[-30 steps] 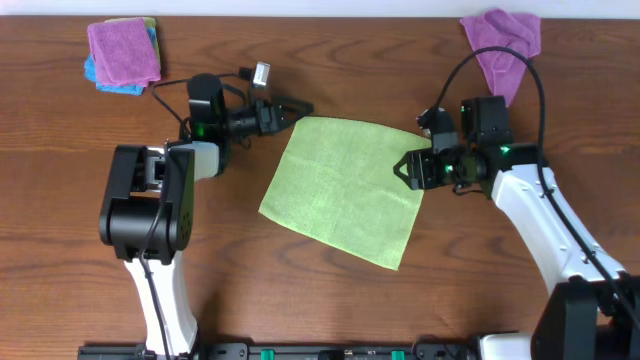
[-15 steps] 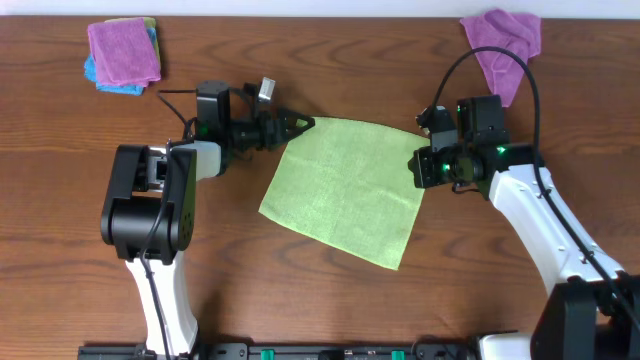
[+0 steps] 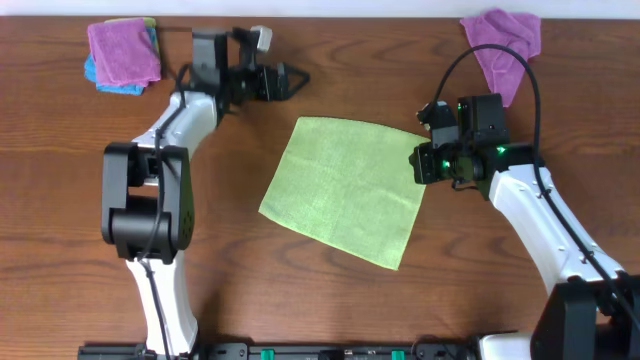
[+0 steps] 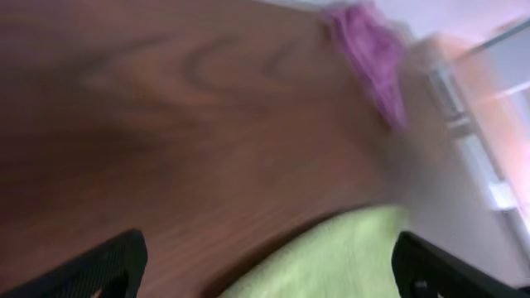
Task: Fold the cloth
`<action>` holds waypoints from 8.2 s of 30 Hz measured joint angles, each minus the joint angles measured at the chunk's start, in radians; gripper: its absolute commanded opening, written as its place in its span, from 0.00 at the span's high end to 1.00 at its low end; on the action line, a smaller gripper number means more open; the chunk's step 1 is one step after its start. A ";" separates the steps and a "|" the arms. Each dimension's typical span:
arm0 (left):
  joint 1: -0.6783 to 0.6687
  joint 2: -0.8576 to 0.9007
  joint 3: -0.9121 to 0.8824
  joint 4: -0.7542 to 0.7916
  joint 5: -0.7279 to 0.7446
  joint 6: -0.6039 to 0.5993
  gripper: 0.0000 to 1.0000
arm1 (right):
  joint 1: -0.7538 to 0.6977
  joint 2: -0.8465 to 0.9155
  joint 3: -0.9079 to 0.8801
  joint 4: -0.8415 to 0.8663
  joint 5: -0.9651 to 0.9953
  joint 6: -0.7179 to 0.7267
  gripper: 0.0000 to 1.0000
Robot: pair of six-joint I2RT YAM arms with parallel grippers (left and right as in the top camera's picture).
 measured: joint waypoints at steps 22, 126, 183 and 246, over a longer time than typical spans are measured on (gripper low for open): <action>-0.299 0.000 0.149 -0.620 -0.594 0.277 0.94 | -0.122 0.000 0.000 0.097 0.100 0.033 0.99; -0.300 -0.160 0.063 -0.846 -0.533 0.029 0.94 | -0.063 0.016 0.000 0.008 0.017 -0.089 0.99; -0.101 -0.080 -0.202 -0.347 -0.695 -0.090 0.94 | 0.227 0.374 0.048 0.335 0.109 0.032 0.99; -0.094 -0.061 0.252 -0.874 -0.785 -0.024 0.94 | 0.203 0.555 1.053 -0.746 0.226 0.018 0.99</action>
